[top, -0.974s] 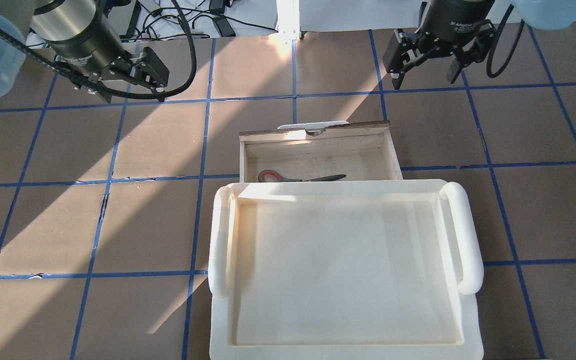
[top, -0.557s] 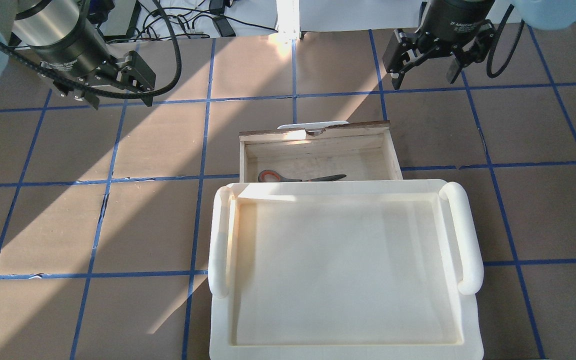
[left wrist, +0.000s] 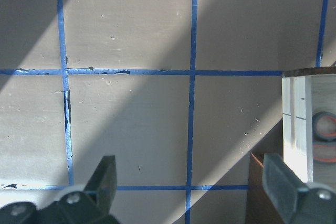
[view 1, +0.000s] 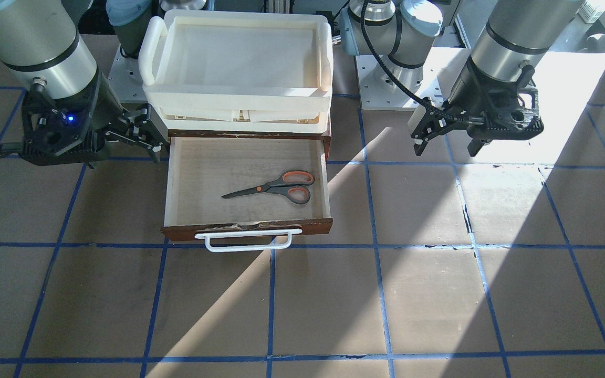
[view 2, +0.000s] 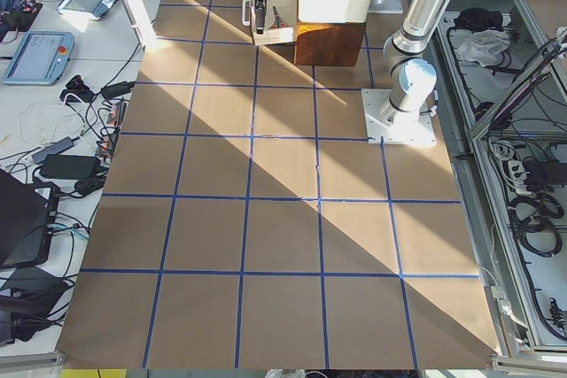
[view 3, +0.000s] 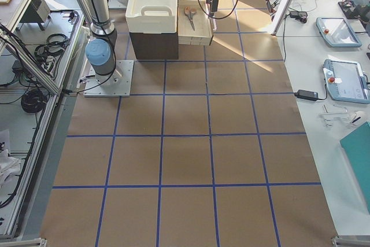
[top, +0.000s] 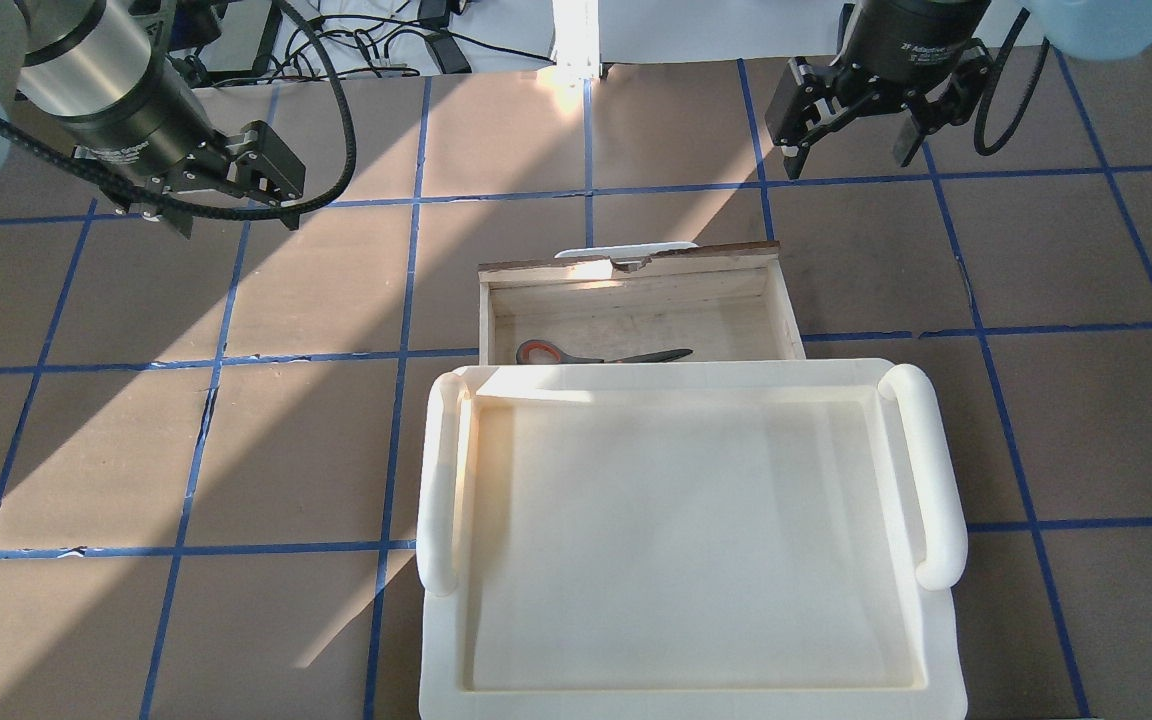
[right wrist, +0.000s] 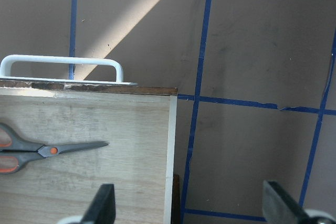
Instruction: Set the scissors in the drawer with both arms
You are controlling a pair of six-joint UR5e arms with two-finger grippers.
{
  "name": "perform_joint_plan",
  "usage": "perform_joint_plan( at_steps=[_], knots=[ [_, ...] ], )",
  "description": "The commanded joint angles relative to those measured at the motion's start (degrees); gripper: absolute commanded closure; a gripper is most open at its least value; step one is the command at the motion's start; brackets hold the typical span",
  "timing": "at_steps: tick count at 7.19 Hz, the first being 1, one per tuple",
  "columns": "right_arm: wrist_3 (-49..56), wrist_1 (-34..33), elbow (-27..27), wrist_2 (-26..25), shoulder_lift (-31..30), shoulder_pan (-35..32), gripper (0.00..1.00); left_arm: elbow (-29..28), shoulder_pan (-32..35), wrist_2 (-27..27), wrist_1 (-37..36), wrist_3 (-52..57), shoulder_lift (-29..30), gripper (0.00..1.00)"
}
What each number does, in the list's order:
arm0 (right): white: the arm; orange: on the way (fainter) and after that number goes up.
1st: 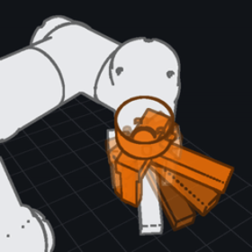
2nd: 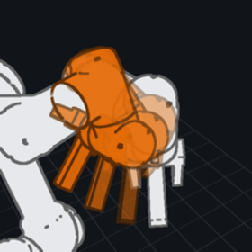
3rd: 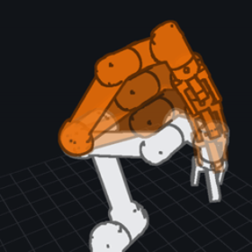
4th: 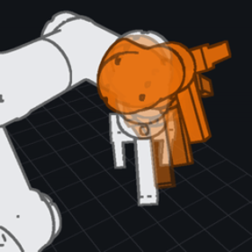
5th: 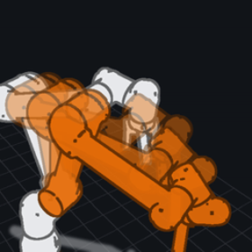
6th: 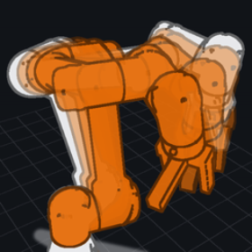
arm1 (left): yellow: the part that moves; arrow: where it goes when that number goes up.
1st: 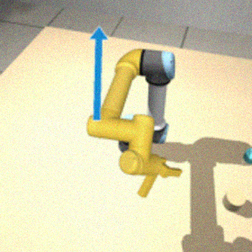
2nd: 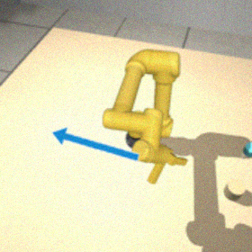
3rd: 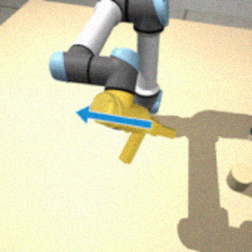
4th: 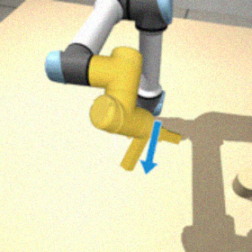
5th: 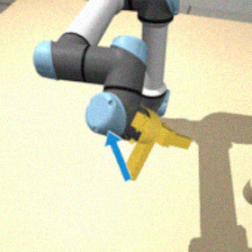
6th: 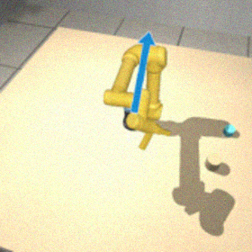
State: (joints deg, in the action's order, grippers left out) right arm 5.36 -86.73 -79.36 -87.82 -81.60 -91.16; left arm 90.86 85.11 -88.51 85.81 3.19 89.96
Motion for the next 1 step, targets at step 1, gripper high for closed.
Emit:
perform_joint_plan(
  at_steps=[1],
  knots=[
    [0.1,0.0,0.0,0.0,-0.1,0.0,0.0,0.2,-0.3,0.0,0.1,-0.1,-0.2,0.0]
  ],
)
